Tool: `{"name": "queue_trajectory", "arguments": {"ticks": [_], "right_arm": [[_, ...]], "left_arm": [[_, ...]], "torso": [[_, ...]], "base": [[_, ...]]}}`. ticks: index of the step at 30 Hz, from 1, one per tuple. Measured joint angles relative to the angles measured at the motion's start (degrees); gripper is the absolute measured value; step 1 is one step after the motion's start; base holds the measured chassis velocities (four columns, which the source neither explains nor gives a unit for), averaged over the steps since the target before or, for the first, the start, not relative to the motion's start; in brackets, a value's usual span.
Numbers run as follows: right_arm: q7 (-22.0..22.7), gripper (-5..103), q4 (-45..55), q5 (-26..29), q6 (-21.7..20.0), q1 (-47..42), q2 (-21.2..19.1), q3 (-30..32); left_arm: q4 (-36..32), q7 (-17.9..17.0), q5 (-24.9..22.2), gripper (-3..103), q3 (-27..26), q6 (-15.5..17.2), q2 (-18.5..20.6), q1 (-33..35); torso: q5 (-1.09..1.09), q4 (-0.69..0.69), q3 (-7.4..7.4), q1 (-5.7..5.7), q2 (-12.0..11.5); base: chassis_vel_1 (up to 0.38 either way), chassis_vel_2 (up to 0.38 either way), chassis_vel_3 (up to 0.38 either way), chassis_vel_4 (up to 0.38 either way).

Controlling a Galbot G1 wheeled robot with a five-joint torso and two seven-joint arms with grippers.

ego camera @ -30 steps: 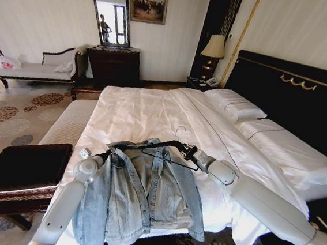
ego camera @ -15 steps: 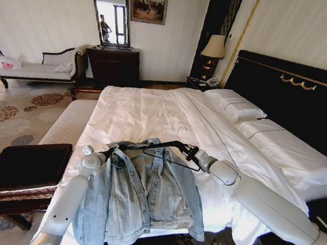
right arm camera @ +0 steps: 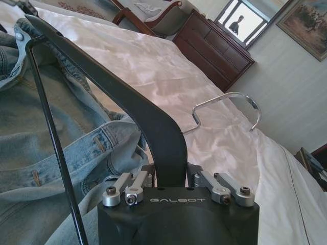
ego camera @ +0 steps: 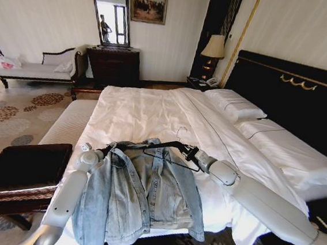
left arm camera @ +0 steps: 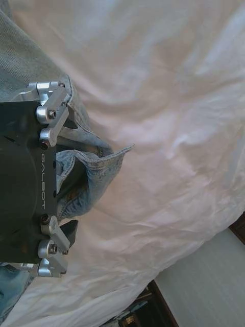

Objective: Pick up the clothes from the bed and hang them on the clothes hanger.

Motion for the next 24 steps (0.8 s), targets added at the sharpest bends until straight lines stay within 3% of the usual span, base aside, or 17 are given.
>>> {"name": "queue_trajectory", "arguments": {"ticks": [6, 11, 13, 17, 19, 24], "right_arm": [[0.07, 30, -0.10, 0.26, 0.00, 0.10, 0.12, 0.00], [0.25, 30, 0.15, 0.82, -0.01, 0.27, 0.05, -0.02], [0.25, 30, 0.23, 0.88, -0.01, 0.26, 0.01, -0.01], [0.39, 30, 0.49, 1.32, -0.06, 0.41, -0.02, 0.09], [0.42, 30, 0.55, 1.46, -0.10, 0.50, 0.01, 0.09], [0.49, 30, 0.87, 1.98, -0.22, 0.93, 0.04, 0.09]], "left_arm": [[0.87, 0.78, 1.50, 95, 0.34, -0.44, -0.21, 0.18], [2.96, 2.60, 3.37, 70, 0.56, -1.37, -0.12, -0.91], [3.10, 2.62, 3.37, 70, 0.55, -1.31, -0.08, -0.99], [3.39, 2.52, 3.34, 47, 0.59, -1.00, -0.01, -1.11], [3.37, 2.43, 3.33, 47, 0.61, -0.99, -0.01, -1.06], [2.92, 2.21, 3.32, 26, 0.68, -0.72, -0.01, -0.19]], "torso": [[0.00, 0.01, 0.00, 0.00, 0.00], [0.00, 0.00, 0.00, 0.00, 0.00], [0.00, 0.00, 0.00, 0.00, 0.00], [0.00, 0.00, 0.00, 0.00, 0.00], [0.00, 0.00, 0.00, 0.00, 0.00], [0.00, 0.01, 0.00, 0.00, 0.00]], "base": [[0.000, 0.000, 0.000, 0.000], [0.000, 0.000, 0.000, 0.000], [0.000, 0.000, 0.000, 0.000], [0.000, 0.000, 0.000, 0.000], [0.000, 0.000, 0.000, 0.000], [0.000, 0.000, 0.000, 0.000]]}}
